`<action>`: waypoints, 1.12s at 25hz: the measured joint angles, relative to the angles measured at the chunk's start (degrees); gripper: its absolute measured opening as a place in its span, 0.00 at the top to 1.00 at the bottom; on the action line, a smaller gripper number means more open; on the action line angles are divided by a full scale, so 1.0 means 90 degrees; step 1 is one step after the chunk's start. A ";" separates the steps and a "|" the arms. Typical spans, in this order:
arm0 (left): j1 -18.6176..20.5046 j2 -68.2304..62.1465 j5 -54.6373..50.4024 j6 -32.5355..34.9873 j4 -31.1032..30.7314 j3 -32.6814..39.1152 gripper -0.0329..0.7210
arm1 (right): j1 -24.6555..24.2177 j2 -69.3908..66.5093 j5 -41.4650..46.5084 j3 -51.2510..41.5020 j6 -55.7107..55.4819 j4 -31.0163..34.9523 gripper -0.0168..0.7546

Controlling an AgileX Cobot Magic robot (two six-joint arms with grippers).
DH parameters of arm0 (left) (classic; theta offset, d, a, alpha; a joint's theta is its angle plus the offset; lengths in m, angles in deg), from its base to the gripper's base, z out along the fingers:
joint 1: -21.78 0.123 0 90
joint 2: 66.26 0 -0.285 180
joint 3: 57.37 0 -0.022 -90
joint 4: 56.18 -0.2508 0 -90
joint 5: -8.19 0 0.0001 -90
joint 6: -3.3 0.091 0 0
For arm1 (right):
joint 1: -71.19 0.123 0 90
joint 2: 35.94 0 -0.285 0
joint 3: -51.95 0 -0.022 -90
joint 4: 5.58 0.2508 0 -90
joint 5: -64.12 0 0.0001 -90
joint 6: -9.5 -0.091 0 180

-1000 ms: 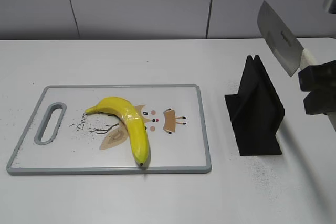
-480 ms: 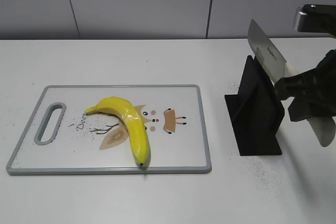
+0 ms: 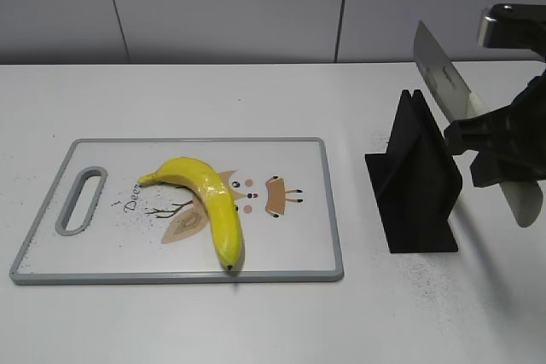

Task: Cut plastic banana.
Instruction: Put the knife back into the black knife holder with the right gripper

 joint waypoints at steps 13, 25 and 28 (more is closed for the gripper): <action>0.0000 0.0000 0.0000 0.0000 0.0000 0.0000 0.18 | 0.0000 -0.0120 -0.0020 0.0000 0.0040 0.0277 0.77; 0.0000 0.0000 0.0000 0.0000 0.0000 0.0000 0.18 | 0.0000 -0.0751 -0.0038 0.0000 0.0122 0.0335 0.77; 0.0000 0.0000 0.0000 0.0000 0.0000 0.0000 0.18 | 0.0000 -0.0751 -0.0059 0.0000 0.0129 0.0335 0.71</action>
